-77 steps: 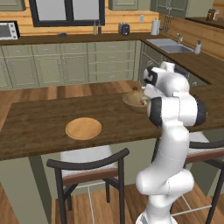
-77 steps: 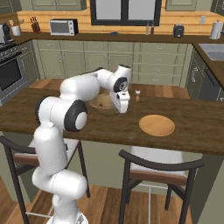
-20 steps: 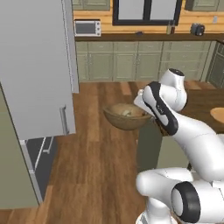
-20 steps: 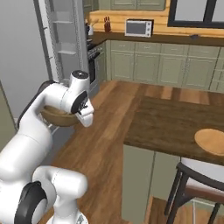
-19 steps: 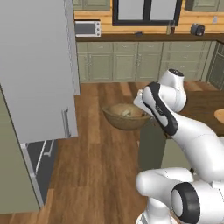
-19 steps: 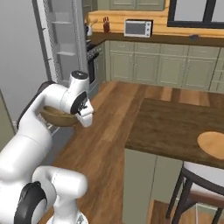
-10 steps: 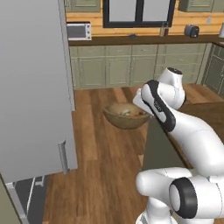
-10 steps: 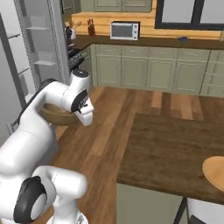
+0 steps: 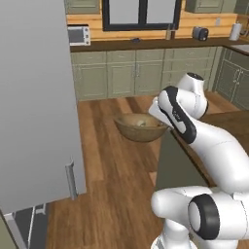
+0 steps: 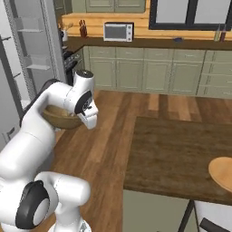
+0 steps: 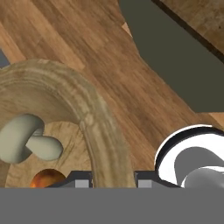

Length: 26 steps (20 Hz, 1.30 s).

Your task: Pick the chicken drumstick and mushroom from their plates and place them in the bowl. Then put the bowl in the fridge.

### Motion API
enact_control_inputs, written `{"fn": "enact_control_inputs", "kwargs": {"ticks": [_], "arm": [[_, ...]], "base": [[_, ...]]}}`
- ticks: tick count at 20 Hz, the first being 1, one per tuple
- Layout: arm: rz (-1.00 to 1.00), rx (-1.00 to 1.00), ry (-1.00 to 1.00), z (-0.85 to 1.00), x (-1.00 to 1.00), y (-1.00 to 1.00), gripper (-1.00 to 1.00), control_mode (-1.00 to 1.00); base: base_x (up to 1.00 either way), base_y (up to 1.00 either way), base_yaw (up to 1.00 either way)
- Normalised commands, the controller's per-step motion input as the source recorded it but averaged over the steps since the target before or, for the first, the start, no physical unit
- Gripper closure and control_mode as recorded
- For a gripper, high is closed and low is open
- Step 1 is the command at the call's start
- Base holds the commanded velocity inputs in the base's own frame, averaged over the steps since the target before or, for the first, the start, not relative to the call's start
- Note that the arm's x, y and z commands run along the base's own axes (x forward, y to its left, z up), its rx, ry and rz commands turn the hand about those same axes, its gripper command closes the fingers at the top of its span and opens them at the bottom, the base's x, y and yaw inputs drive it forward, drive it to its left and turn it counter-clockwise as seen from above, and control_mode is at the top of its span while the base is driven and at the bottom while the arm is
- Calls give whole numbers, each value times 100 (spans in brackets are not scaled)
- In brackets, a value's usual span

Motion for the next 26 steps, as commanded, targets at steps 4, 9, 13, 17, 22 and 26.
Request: {"fn": "enact_control_inputs", "kwargs": {"ticks": [4,9,13,17,22,26], "arm": [[0,0,0,0,0,0,100,100],[0,0,0,0,0,0,100,100],[0,0,0,0,0,0,100,100],[0,0,0,0,0,0,100,100],[0,0,0,0,0,0,100,100],[0,0,0,0,0,0,100,100]], "base": [[42,87,-3],[48,62,-4],[97,-33,-5],[100,-3,-2],[100,0,-7],[99,0,-4]]}}
